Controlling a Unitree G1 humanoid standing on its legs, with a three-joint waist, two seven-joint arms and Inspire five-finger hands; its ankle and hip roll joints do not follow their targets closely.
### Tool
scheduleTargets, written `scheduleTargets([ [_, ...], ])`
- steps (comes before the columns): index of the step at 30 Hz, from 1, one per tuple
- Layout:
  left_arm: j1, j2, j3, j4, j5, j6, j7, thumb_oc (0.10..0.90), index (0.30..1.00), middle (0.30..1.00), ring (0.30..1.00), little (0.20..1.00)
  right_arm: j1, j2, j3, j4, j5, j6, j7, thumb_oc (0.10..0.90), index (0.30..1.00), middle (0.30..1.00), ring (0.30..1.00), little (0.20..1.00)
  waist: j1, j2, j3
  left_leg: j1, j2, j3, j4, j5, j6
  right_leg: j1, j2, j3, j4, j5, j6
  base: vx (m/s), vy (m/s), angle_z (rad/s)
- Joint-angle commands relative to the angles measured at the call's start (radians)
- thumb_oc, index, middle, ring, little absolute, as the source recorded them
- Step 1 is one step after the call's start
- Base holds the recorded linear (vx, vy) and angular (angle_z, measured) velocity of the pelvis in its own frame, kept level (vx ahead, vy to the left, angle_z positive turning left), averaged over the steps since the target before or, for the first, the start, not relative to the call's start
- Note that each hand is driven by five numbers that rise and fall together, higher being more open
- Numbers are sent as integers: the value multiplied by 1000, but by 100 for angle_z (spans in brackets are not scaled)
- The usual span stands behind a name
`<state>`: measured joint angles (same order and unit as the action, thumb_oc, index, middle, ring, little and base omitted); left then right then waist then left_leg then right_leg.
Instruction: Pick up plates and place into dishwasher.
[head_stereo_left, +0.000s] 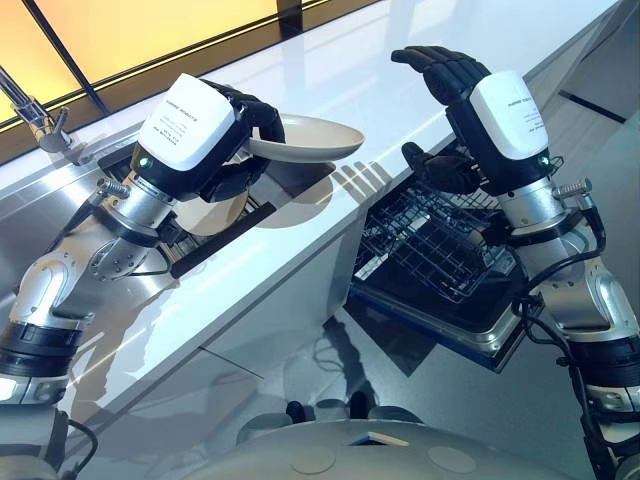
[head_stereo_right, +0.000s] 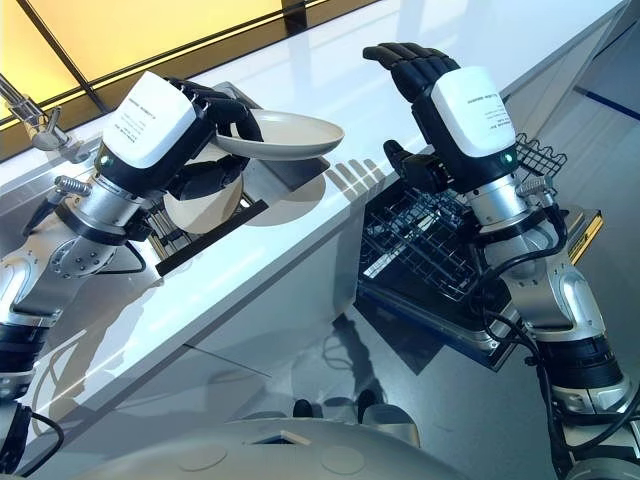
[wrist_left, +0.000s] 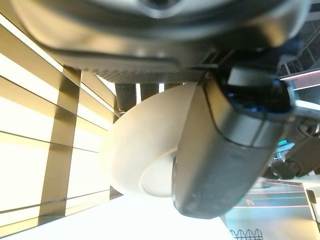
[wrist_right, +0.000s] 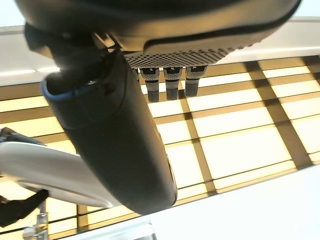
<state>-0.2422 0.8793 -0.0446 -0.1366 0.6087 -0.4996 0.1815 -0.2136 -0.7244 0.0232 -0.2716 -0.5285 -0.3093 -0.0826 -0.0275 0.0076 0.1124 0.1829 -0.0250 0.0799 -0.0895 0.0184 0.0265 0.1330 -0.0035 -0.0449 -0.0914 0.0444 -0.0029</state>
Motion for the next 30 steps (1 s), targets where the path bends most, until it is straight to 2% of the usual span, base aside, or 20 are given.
scheduleTargets([
  [1, -161, -7, -8, -52, -126, 14, 39, 100, 300, 300, 300, 200, -153, -48, 14, -90, 126, -52, 22, 800, 900, 900, 900, 900, 1, 15, -100, -15, -59, -55, 2, -70, 40, -16, 41, -22, 127, -111, 48, 0, 0, 0],
  [5, -175, -17, -26, -56, -126, 13, 39, 100, 300, 300, 300, 200, -172, -44, 45, -104, 168, -52, 78, 800, 900, 900, 900, 900, 2, 13, -101, -16, -60, -57, 2, -68, 40, -18, 41, -24, 129, -112, 47, 0, 0, 0],
  [6, -176, -19, -28, -62, -125, 12, 42, 100, 300, 300, 300, 200, -177, -43, 54, -113, 197, -45, 125, 800, 900, 900, 900, 900, 3, 12, -101, -17, -60, -58, 2, -68, 40, -18, 41, -24, 129, -112, 47, 0, 0, 0],
  [9, -181, -23, -36, -68, -100, 15, 62, 100, 300, 300, 300, 200, -183, -44, 83, -121, 259, 3, 220, 800, 900, 900, 900, 900, 3, 10, -102, -17, -60, -60, 2, -69, 39, -18, 40, -26, 130, -113, 46, 0, 0, 0],
  [12, -186, -15, -38, -72, -61, 24, 96, 100, 300, 300, 300, 200, -191, -53, 105, -120, 317, 47, 273, 800, 900, 900, 900, 900, 3, 6, -103, -20, -59, -61, 2, -67, 38, -18, 38, -30, 131, -111, 45, 0, 0, 0],
  [18, -176, -25, -32, -86, -61, 29, 96, 100, 300, 300, 300, 200, -191, -38, 118, -122, 410, 87, 319, 800, 900, 900, 900, 900, 6, 2, -104, -22, -59, -61, 2, -64, 37, -19, 35, -36, 131, -108, 45, 0, 0, 0],
  [21, -176, -38, -59, -71, -60, 24, 103, 100, 300, 300, 300, 200, -188, -12, 136, -117, 431, 78, 283, 800, 900, 900, 900, 900, 7, 1, -103, -21, -59, -62, 2, -64, 38, -18, 33, -38, 131, -106, 47, 0, 0, 0],
  [22, -177, -43, -68, -66, -69, 23, 100, 100, 300, 300, 300, 200, -186, -2, 137, -110, 409, 69, 257, 418, 573, 573, 573, 518, 7, 1, -103, -20, -59, -62, 2, -65, 38, -17, 33, -38, 130, -106, 47, 0, 0, 0],
  [23, -174, -54, -76, -62, -87, 21, 88, 100, 300, 300, 300, 200, -183, 9, 134, -97, 367, 50, 202, 100, 300, 300, 300, 200, 8, 2, -103, -19, -59, -61, 2, -67, 39, -16, 32, -39, 129, -106, 49, 0, 0, 0],
  [26, -161, -85, -77, -63, -186, 24, 12, 100, 300, 300, 300, 200, -178, 31, 117, -71, 259, 19, 97, 100, 300, 300, 300, 200, 11, 5, -101, -18, -58, -59, 2, -69, 39, -13, 30, -44, 124, -105, 52, 0, 0, 0],
  [29, -117, -116, -52, -70, -315, 19, -107, 100, 300, 300, 300, 200, -148, 42, 80, -69, 232, 8, 60, 100, 300, 300, 300, 200, 16, 7, -99, -15, -56, -53, 2, -69, 40, -10, 29, -49, 117, -100, 55, 21, -8, 0],
  [30, -81, -140, -27, -86, -395, 23, -195, 100, 300, 300, 300, 200, -121, 50, 49, -82, 229, 0, 48, 100, 300, 300, 300, 200, 20, 6, -99, -18, -56, -50, 2, -64, 39, -11, 27, -53, 110, -94, 56, 43, -15, 0],
])
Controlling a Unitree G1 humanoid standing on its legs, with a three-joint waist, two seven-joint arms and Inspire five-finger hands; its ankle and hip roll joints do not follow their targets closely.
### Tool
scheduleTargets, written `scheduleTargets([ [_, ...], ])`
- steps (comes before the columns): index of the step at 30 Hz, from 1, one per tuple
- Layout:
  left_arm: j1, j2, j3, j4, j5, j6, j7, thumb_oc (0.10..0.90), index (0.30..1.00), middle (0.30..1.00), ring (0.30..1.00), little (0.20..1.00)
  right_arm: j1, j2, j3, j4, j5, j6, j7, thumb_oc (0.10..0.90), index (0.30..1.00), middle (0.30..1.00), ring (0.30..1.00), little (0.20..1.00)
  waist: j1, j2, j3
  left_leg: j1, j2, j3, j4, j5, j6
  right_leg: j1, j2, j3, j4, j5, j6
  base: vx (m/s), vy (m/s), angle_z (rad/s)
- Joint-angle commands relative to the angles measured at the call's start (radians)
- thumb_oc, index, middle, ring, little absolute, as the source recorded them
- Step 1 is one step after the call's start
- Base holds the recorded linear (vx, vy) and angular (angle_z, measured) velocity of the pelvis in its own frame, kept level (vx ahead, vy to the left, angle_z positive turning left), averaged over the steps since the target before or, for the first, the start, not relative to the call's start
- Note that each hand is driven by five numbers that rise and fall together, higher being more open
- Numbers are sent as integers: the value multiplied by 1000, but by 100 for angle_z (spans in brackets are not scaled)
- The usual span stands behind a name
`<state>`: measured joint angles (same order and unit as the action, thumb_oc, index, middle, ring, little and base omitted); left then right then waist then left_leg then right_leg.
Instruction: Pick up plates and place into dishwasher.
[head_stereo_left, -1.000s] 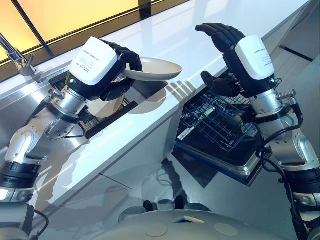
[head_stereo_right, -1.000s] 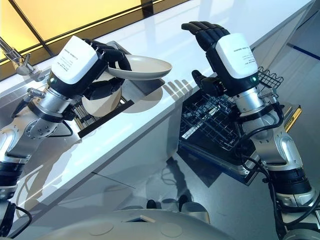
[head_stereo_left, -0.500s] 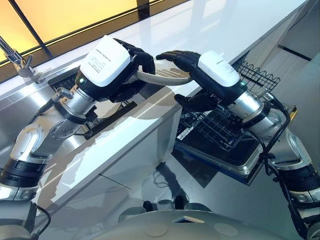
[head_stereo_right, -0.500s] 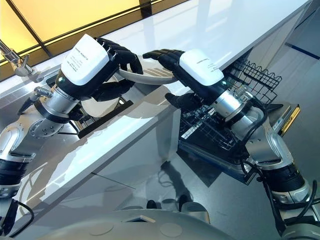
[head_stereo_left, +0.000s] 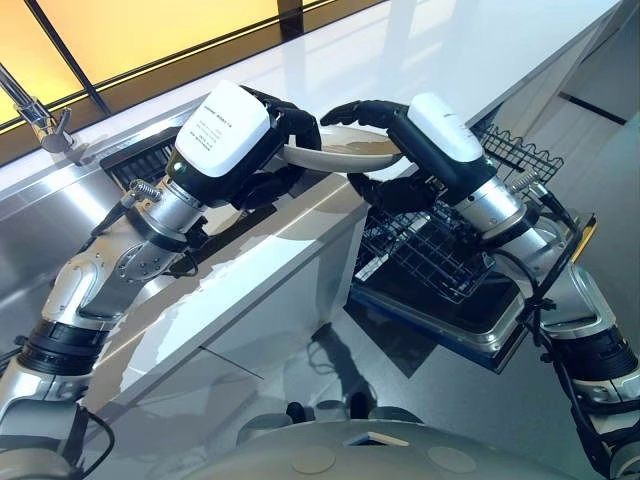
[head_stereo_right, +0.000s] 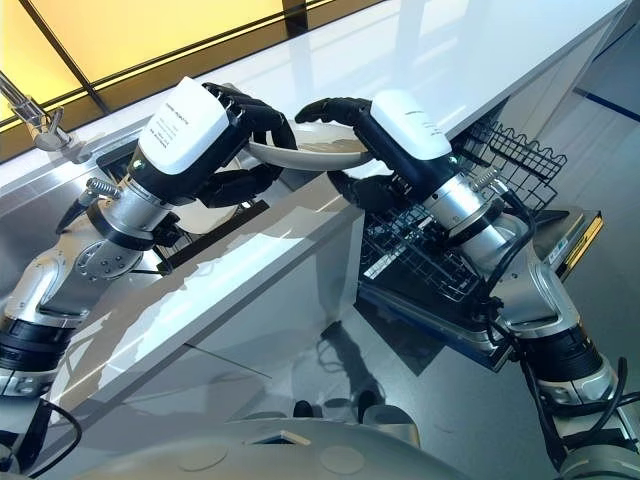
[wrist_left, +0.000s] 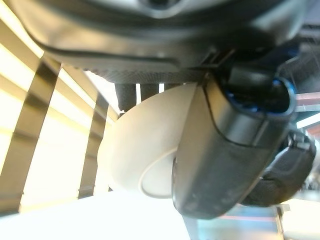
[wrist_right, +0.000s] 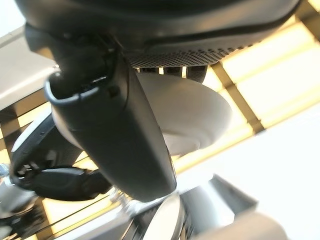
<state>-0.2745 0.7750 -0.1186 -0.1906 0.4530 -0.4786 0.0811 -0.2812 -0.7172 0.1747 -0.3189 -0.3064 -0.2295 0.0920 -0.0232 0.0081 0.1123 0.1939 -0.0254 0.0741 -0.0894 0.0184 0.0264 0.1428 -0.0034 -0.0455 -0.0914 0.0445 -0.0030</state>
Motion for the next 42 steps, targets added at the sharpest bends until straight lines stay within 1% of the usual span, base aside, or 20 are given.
scheduleTargets([
  [1, -32, -49, 59, -38, -277, 3, -141, 100, 300, 300, 300, 200, -40, 49, -116, -39, 3, -84, -133, 100, 300, 300, 300, 200, 18, 6, -97, -25, -56, -45, 2, -68, 40, -15, 27, -56, 106, -99, 56, 40, -15, 0],
  [3, -6, -66, 73, -45, -345, 6, -214, 100, 300, 300, 300, 200, -21, 55, -133, -45, 8, -91, -139, 100, 300, 300, 300, 200, 21, 7, -95, -24, -56, -45, 2, -68, 40, -12, 26, -59, 101, -100, 56, 18, -5, 0],
  [5, 23, -93, 88, -67, -480, 48, -344, 100, 300, 300, 300, 200, 4, 65, -154, -54, 8, -95, -147, 100, 300, 300, 300, 200, 25, 9, -94, -22, -56, -48, 2, -68, 42, -9, 27, -59, 96, -103, 53, 16, 1, 0],
  [7, 35, -111, 89, -68, -589, 77, -436, 100, 300, 300, 300, 200, 12, 71, -160, -48, 6, -98, -157, 100, 300, 300, 300, 200, 28, 11, -92, -19, -57, -52, 2, -68, 42, -6, 28, -61, 94, -106, 51, 16, 2, 0],
  [9, 37, -129, 81, -80, -634, 106, -472, 100, 300, 300, 300, 200, 14, 77, -158, -40, 0, -96, -167, 100, 300, 300, 300, 200, 30, 13, -91, -19, -57, -56, 2, -67, 43, -5, 30, -59, 95, -108, 49, 31, -3, 1],
  [11, 32, -138, 73, -70, -657, 111, -489, 100, 300, 300, 300, 200, 12, 78, -153, -27, -5, -98, -176, 100, 300, 300, 300, 200, 30, 14, -90, -19, -59, -62, 2, -67, 44, -4, 30, -59, 98, -111, 48, 15, -2, 0],
  [12, 27, -139, 71, -67, -653, 111, -471, 171, 361, 361, 361, 271, 11, 78, -152, -17, -9, -98, -181, 100, 300, 300, 300, 200, 31, 15, -89, -19, -60, -66, 2, -66, 44, -5, 30, -58, 101, -112, 47, 0, 0, 0],
  [13, 23, -140, 70, -55, -647, 98, -451, 800, 900, 900, 900, 900, 10, 77, -151, -6, -11, -100, -185, 100, 300, 300, 300, 200, 31, 15, -90, -19, -61, -69, 2, -66, 45, -5, 30, -59, 103, -113, 47, 0, 0, 0],
  [18, 24, -136, 110, -16, -570, 64, -360, 800, 900, 900, 900, 900, 13, 66, -172, 29, 4, -100, -183, 100, 300, 300, 300, 200, 32, 19, -89, -19, -62, -78, 2, -63, 45, -7, 29, -67, 116, -118, 44, 16, -3, 8],
  [21, 30, -110, 147, 18, -452, 46, -271, 800, 900, 900, 900, 900, 14, 60, -192, 48, 11, -110, -191, 100, 300, 300, 300, 200, 35, 22, -88, -17, -62, -84, 2, -61, 44, -6, 28, -75, 121, -121, 42, 18, -4, 13],
  [22, 29, -104, 153, 25, -432, 46, -253, 800, 900, 900, 900, 900, 13, 56, -196, 52, 16, -112, -193, 100, 300, 300, 300, 200, 36, 23, -88, -17, -63, -85, 2, -60, 43, -5, 28, -77, 121, -122, 41, 28, -10, 12],
  [23, 27, -81, 168, 52, -352, 49, -201, 800, 900, 900, 900, 900, 7, 46, -203, 64, 31, -114, -198, 100, 300, 300, 300, 200, 39, 24, -89, -16, -63, -88, 2, -59, 42, -3, 28, -81, 120, -123, 40, 30, -11, 13],
  [24, 21, -59, 177, 76, -318, 50, -166, 800, 900, 900, 900, 900, -3, 39, -208, 73, 44, -111, -196, 100, 300, 300, 300, 200, 40, 24, -89, -16, -64, -90, 2, -59, 41, -1, 28, -84, 118, -124, 39, 32, -10, 13],
  [27, 7, -18, 195, 128, -281, 84, -111, 800, 900, 900, 900, 900, -26, 23, -212, 97, 73, -100, -198, 100, 300, 300, 300, 200, 44, 29, -89, -15, -64, -96, 2, -56, 38, 3, 28, -91, 114, -129, 35, 23, -2, 8],
  [29, 0, 13, 203, 164, -280, 95, -76, 800, 900, 900, 900, 900, -38, 16, -215, 118, 98, -93, -200, 100, 300, 300, 300, 200, 45, 31, -90, -14, -64, -96, 2, -56, 36, 6, 27, -96, 109, -130, 34, 16, -2, 5],
  [33, -3, 38, 230, 220, -272, 140, -19, 800, 900, 900, 900, 900, -53, 11, -226, 167, 113, -62, -232, 100, 300, 300, 300, 200, 49, 35, -91, -12, -62, -94, 2, -56, 33, 11, 26, -105, 105, -133, 32, 17, -7, 3],
  [35, 2, 46, 238, 243, -298, 151, -3, 800, 900, 900, 900, 900, -55, 10, -233, 202, 85, -56, -268, 100, 300, 300, 300, 200, 50, 35, -92, -11, -62, -94, 2, -58, 33, 13, 26, -107, 103, -133, 33, 15, -4, 2],
  [37, 17, 43, 252, 267, -311, 162, 4, 800, 900, 900, 900, 900, -53, 3, -257, 261, 69, -38, -328, 100, 300, 300, 300, 200, 51, 34, -92, -9, -61, -91, 2, -58, 31, 17, 24, -110, 100, -131, 35, 36, -8, 5],
  [40, 31, 43, 258, 285, -308, 169, 0, 800, 900, 900, 900, 900, -51, -5, -286, 320, 78, -14, -382, 100, 300, 300, 300, 200, 52, 32, -92, -6, -59, -88, 2, -59, 30, 20, 23, -114, 99, -128, 38, 44, -9, 5],
  [42, 33, 51, 251, 314, -312, 177, -11, 800, 900, 900, 900, 900, -66, -41, -324, 400, 120, 40, -441, 100, 300, 300, 300, 200, 52, 31, -88, -2, -58, -89, 2, -59, 29, 22, 21, -116, 99, -126, 40, 74, -9, 8],
])
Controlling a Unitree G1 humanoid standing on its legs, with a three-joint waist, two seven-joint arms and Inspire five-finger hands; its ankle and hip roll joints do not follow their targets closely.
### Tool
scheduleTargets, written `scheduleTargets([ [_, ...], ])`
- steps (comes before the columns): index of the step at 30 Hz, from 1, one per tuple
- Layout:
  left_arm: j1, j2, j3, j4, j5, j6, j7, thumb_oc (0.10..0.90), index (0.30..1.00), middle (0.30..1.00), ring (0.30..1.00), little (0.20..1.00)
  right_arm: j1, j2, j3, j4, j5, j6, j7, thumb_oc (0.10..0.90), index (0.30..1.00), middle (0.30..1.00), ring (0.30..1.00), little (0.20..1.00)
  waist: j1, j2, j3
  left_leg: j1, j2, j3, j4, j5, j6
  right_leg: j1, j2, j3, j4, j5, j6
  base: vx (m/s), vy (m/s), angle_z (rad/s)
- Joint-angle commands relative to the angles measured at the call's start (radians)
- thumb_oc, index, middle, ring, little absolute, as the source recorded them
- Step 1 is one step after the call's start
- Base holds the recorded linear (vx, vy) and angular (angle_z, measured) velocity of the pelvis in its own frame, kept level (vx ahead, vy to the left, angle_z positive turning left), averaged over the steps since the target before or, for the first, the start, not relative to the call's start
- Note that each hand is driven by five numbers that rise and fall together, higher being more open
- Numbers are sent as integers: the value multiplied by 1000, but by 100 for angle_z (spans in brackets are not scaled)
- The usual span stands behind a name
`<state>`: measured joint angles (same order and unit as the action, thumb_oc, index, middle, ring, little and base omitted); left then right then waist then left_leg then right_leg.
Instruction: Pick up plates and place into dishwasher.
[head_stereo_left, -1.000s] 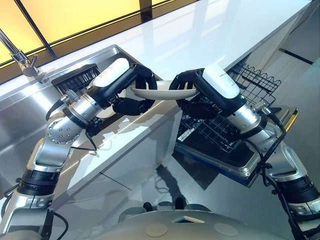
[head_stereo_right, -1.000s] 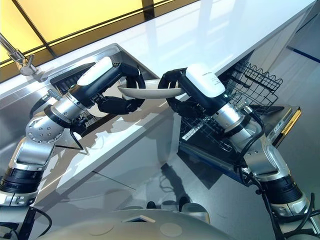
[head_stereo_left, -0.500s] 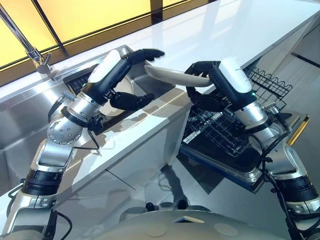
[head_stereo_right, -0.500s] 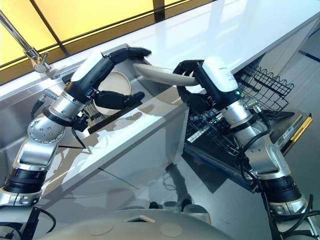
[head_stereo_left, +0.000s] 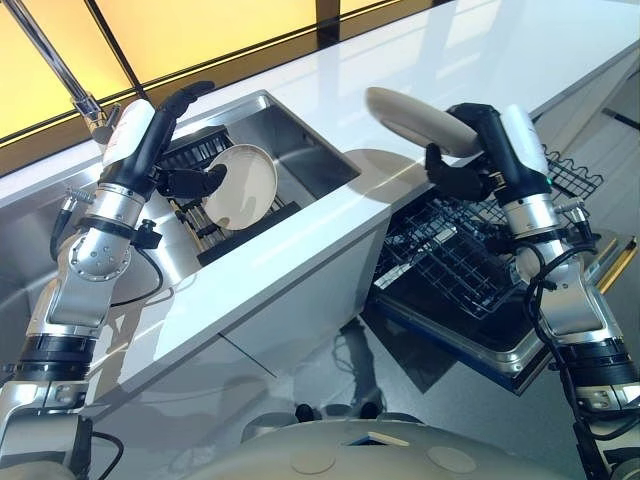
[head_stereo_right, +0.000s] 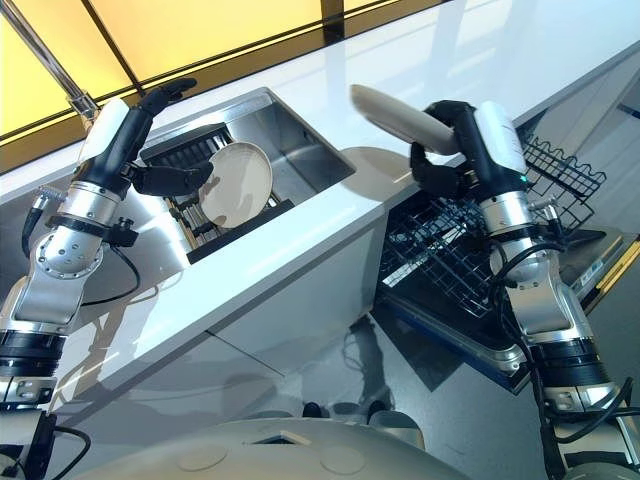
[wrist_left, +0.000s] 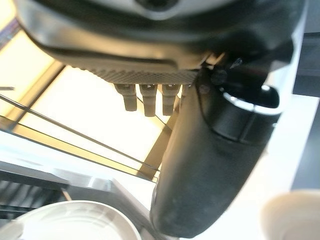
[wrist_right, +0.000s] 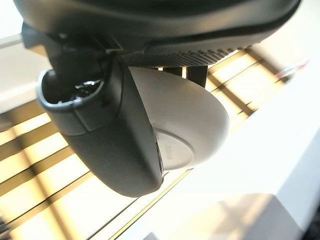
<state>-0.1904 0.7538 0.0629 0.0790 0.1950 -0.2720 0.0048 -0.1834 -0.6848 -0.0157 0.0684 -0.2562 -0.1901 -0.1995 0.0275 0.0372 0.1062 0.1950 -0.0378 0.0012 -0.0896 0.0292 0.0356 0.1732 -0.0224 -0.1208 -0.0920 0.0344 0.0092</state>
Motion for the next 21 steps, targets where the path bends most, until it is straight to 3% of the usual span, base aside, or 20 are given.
scheduleTargets([
  [1, -52, 76, 67, 52, -59, -29, 61, 800, 900, 900, 900, 900, -169, -81, -140, 32, 80, 10, -160, 100, 300, 300, 300, 200, 2, 1, -81, -2, -46, -16, 2, -70, 19, -7, 40, -41, 99, -116, 29, 90, -9, 15],
  [6, -69, 115, 39, 104, -86, -14, 37, 800, 900, 900, 900, 900, -207, -181, -187, 217, 153, 68, -219, 100, 300, 300, 300, 200, 2, 1, -65, 13, -46, -16, 2, -70, 12, 5, 33, -48, 98, -109, 36, 118, -5, 3],
  [9, -79, 129, 30, 118, -91, -10, 50, 800, 900, 900, 900, 900, -229, -230, -193, 284, 127, 79, -246, 100, 300, 300, 300, 200, 0, 5, -52, 16, -44, -14, 2, -68, 9, 2, 29, -49, 103, -112, 35, 114, 13, -1],
  [17, -84, 140, 33, 137, -106, -17, 94, 800, 900, 900, 900, 900, -280, -331, -173, 450, 109, 47, -221, 100, 300, 300, 300, 200, -4, 24, -16, 4, -40, -9, 9, -52, 2, -20, 20, -41, 119, -98, 36, 78, 19, 0],
  [21, -45, 133, 56, 143, -103, -43, 88, 800, 900, 900, 900, 900, -250, -356, -184, 511, 96, 7, -141, 100, 300, 300, 300, 200, -3, 26, -19, 15, -40, -7, 11, -46, 0, -6, 16, -42, 120, -92, 38, 148, 8, 2],
])
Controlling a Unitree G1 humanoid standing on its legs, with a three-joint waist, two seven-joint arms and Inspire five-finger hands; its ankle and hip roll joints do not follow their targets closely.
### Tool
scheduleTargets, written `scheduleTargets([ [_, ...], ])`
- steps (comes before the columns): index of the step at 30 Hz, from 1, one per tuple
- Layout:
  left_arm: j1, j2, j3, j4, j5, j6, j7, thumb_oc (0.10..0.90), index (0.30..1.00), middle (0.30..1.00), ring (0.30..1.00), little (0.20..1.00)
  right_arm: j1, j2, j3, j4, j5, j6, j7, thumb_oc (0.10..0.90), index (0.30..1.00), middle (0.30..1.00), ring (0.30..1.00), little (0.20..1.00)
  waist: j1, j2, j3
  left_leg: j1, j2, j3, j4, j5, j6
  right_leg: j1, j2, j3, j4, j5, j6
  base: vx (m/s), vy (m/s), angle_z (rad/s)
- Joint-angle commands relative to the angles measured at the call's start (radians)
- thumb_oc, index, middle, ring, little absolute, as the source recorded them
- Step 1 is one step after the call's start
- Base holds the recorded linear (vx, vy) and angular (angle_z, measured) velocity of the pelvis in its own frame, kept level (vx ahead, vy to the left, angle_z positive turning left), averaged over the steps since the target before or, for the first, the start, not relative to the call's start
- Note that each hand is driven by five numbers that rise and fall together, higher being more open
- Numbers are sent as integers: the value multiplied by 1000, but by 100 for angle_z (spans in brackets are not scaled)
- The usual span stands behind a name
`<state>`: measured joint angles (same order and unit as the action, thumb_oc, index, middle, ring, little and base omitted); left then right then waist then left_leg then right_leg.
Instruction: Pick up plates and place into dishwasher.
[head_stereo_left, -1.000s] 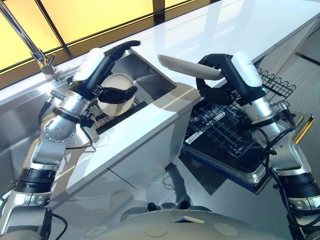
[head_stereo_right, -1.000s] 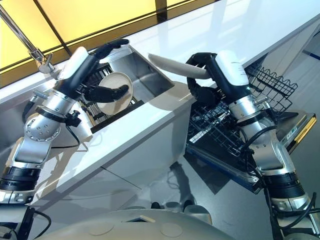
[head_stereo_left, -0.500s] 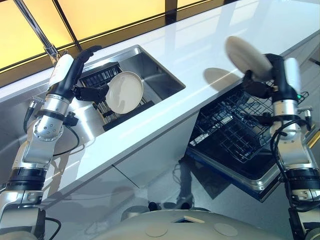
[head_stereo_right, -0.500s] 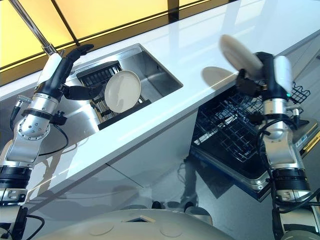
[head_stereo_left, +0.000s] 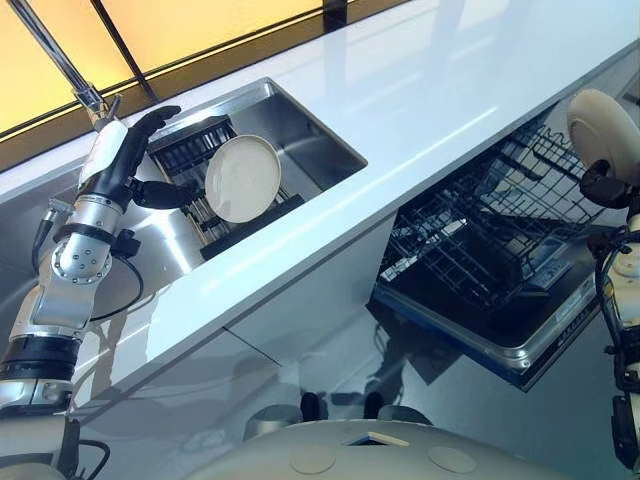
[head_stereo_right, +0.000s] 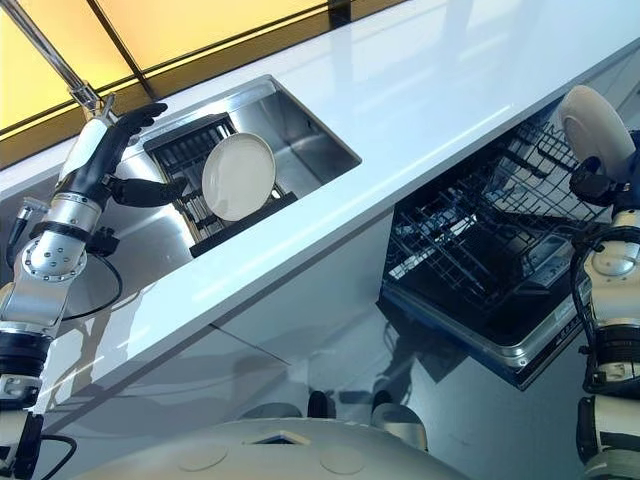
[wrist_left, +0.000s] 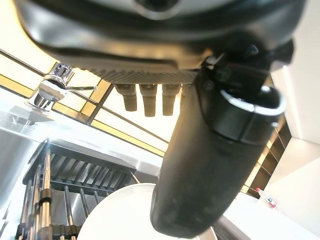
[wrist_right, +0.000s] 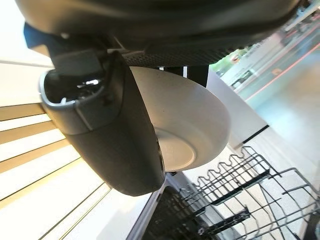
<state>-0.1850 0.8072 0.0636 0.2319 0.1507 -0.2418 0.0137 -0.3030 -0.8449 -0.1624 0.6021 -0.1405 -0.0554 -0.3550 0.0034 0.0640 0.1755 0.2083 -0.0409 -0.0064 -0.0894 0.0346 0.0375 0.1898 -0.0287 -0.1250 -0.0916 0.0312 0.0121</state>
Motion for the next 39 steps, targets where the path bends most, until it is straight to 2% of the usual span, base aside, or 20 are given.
scheduleTargets([
  [1, -37, 77, 59, -14, -57, -74, 77, 800, 900, 900, 900, 900, -116, -200, -43, -16, -22, -138, 38, 100, 300, 300, 300, 200, 21, -2, -90, 6, -37, 0, 12, -49, -2, -17, 20, -40, 121, -87, 36, 197, 4, 2],
  [7, 34, 54, 78, -50, -42, -77, 80, 800, 900, 900, 900, 900, -56, -240, -65, -10, -63, -168, 179, 100, 300, 300, 300, 200, 27, -1, -89, 10, -33, -9, 48, -38, -8, -4, 1, -52, 148, -78, 38, 211, 11, 0],
  [11, 62, 50, 88, -66, -39, -86, 95, 800, 900, 900, 900, 900, -81, -280, -39, 18, -76, -189, 271, 100, 300, 300, 300, 200, 34, 1, -69, -10, -29, -18, 81, -26, -12, -19, -8, -49, 174, -68, 35, 157, 21, 2],
  [13, 94, 48, 99, -75, -48, -112, 117, 800, 900, 900, 900, 900, -97, -307, -18, 52, -66, -200, 345, 100, 300, 300, 300, 200, 42, 0, -61, -14, -26, -22, 90, -15, -17, -21, -15, -50, 178, -55, 36, 196, 37, 1],
  [18, 147, 38, 120, -99, -64, -144, 119, 800, 900, 900, 900, 900, -115, -345, -3, 85, -77, -200, 426, 100, 300, 300, 300, 200, 53, 0, -48, -19, -18, -26, 107, -7, -27, -20, -24, -49, 189, -49, 38, 155, 36, -1],
  [24, 203, 29, 146, -94, -80, -189, 99, 800, 900, 900, 900, 900, -109, -363, -13, 109, -82, -221, 473, 100, 300, 300, 300, 200, 61, 5, -33, -15, -9, -24, 97, 8, -34, -18, -25, -48, 188, -37, 41, 79, 37, 2],
  [28, 248, 10, 158, -75, -71, -235, 109, 800, 900, 900, 900, 900, -48, -352, -54, 80, -89, -235, 487, 100, 300, 300, 300, 200, 60, 8, -35, -12, -11, -25, 94, 14, -37, -18, -30, -49, 189, -32, 43, 49, 47, 1],
  [30, 276, -1, 173, -67, -73, -255, 111, 800, 900, 900, 900, 900, 19, -341, -109, 47, -98, -243, 497, 100, 300, 300, 300, 200, 57, 10, -41, -11, -15, -28, 96, 13, -37, -18, -33, -50, 192, -32, 45, 48, 58, 9],
  [35, 312, -28, 196, -63, -63, -279, 102, 800, 900, 900, 900, 900, 146, -311, -233, -27, -122, -254, 518, 100, 300, 300, 300, 200, 49, 13, -48, -10, -23, -31, 104, 10, -37, -17, -37, -45, 200, -34, 47, 30, 33, 5],
  [39, 316, -37, 204, -51, -59, -295, 89, 800, 900, 900, 900, 900, 185, -293, -284, -59, -140, -253, 536, 100, 300, 300, 300, 200, 46, 14, -48, -11, -26, -32, 108, 9, -37, -20, -37, -42, 205, -34, 49, 0, 0, 0],
])
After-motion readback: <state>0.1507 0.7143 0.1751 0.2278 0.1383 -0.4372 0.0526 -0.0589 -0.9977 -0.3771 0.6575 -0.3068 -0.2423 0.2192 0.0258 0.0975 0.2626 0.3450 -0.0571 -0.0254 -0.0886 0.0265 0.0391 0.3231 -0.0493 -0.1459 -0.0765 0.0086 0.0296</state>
